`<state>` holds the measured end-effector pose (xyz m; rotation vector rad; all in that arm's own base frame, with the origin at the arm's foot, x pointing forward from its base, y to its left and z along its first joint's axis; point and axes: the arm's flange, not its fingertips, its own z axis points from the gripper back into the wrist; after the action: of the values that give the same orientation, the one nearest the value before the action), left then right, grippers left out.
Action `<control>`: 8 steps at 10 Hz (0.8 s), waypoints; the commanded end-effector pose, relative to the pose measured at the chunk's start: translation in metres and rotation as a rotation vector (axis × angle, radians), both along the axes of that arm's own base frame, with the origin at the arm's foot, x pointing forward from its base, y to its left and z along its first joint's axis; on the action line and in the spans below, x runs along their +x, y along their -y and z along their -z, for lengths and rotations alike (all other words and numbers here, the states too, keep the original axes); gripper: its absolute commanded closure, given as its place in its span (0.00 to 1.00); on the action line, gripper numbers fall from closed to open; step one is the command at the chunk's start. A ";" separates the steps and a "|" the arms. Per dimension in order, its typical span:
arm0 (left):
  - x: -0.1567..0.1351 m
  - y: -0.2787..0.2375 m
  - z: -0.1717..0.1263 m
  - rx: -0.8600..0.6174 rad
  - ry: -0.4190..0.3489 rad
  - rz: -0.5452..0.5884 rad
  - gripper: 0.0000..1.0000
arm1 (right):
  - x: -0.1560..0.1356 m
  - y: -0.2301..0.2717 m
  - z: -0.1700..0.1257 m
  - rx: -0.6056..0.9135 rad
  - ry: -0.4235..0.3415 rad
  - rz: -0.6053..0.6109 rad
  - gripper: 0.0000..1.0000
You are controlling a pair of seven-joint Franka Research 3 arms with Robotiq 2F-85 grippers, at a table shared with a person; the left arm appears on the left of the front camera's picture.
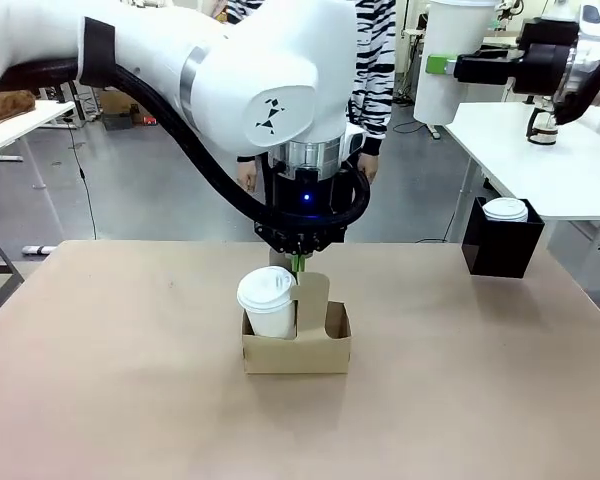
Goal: Pour a drink into a cup and package it in a carrier.
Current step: Position the Cup Carrier in the center of the table, then insert the held 600 ml Paper Cup into the Cup Carrier.
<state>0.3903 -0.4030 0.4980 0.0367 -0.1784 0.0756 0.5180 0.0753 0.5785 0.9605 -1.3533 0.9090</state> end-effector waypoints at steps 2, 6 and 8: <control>0.000 0.000 0.000 0.000 0.000 0.000 0.98 | 0.001 -0.002 -0.005 0.001 0.015 -0.001 0.19; 0.000 0.000 0.000 0.000 0.000 0.000 0.98 | 0.001 -0.002 -0.005 0.001 0.015 -0.001 0.19; -0.002 -0.006 -0.005 0.008 -0.013 0.031 0.39 | 0.001 -0.002 -0.005 0.001 0.015 -0.001 0.19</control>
<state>0.3903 -0.4045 0.4979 0.0373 -0.1742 0.0683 0.5180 0.0753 0.5786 0.9605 -1.3533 0.9090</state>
